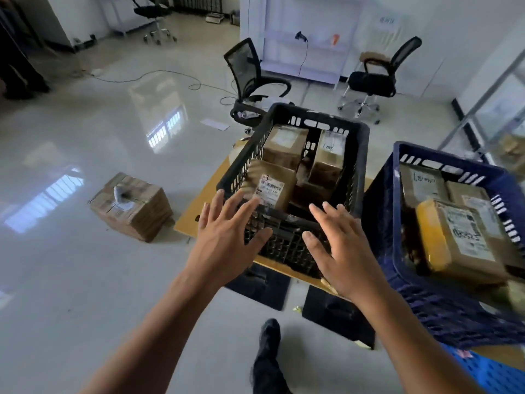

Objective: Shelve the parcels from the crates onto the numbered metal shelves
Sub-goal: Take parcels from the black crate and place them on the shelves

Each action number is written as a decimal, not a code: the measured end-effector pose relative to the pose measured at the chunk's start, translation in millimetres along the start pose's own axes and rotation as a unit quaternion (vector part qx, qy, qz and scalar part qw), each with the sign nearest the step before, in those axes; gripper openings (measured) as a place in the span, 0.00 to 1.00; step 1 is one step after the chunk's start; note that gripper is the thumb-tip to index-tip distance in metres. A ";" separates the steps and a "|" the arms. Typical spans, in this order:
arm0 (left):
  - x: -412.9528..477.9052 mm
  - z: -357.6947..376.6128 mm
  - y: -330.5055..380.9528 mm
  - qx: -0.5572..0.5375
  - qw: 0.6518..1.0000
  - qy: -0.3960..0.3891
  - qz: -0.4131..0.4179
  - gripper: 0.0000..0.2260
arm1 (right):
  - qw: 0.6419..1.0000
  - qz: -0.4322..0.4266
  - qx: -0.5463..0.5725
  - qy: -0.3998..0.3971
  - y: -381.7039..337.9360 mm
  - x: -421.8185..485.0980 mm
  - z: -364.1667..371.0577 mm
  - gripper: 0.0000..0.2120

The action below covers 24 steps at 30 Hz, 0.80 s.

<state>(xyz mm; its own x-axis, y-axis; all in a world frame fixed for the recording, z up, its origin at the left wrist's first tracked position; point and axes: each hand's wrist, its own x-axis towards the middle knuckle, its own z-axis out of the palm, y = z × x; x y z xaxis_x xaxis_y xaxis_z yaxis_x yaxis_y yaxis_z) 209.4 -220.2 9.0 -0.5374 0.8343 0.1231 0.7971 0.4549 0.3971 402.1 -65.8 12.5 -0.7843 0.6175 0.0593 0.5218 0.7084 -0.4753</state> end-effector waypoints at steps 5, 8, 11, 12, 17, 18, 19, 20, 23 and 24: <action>103.7 15.9 -16.7 0.000 0.999 -0.040 0.033 0.32 | 0.999 0.028 -0.003 -0.034 28.9 85.8 18.0 0.34; 168.2 29.1 -24.9 0.011 0.994 -0.096 0.056 0.31 | 0.996 0.063 0.006 -0.062 46.3 128.5 25.7 0.35; 227.9 47.4 -36.7 0.047 0.984 -0.161 0.067 0.33 | 0.991 0.090 -0.002 -0.098 63.7 163.4 39.6 0.35; 246.6 54.0 -39.8 0.060 0.978 -0.184 0.071 0.34 | 0.989 0.100 -0.004 -0.109 68.5 173.2 44.4 0.35; 314.0 77.3 -41.8 0.083 0.945 -0.296 0.110 0.40 | 0.972 0.163 0.021 -0.168 79.2 203.4 63.9 0.35; 321.9 80.8 -41.7 0.085 0.934 -0.325 0.119 0.41 | 0.969 0.171 0.029 -0.177 80.1 207.1 67.4 0.37; 327.9 84.3 -42.6 0.085 0.922 -0.355 0.127 0.42 | 0.966 0.178 0.036 -0.186 80.5 210.4 70.6 0.38; 331.5 86.8 -44.8 0.084 0.912 -0.380 0.132 0.42 | 0.961 0.187 0.045 -0.197 80.1 213.8 73.1 0.39; 327.5 88.5 -54.0 0.109 0.901 -0.387 0.163 0.39 | 0.948 0.214 0.061 -0.227 74.7 218.4 77.5 0.41; 323.7 87.1 -55.9 0.117 0.902 -0.376 0.177 0.38 | 0.947 0.218 0.051 -0.230 73.1 219.0 78.7 0.42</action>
<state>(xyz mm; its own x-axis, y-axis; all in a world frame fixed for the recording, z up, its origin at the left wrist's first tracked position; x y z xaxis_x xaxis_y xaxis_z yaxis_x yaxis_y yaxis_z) 14.9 51.6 -52.6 0.0302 0.8753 -0.4826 0.9659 0.0987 0.2395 242.1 94.2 -78.4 -0.5773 0.6123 -0.5401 0.8130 0.3695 -0.4501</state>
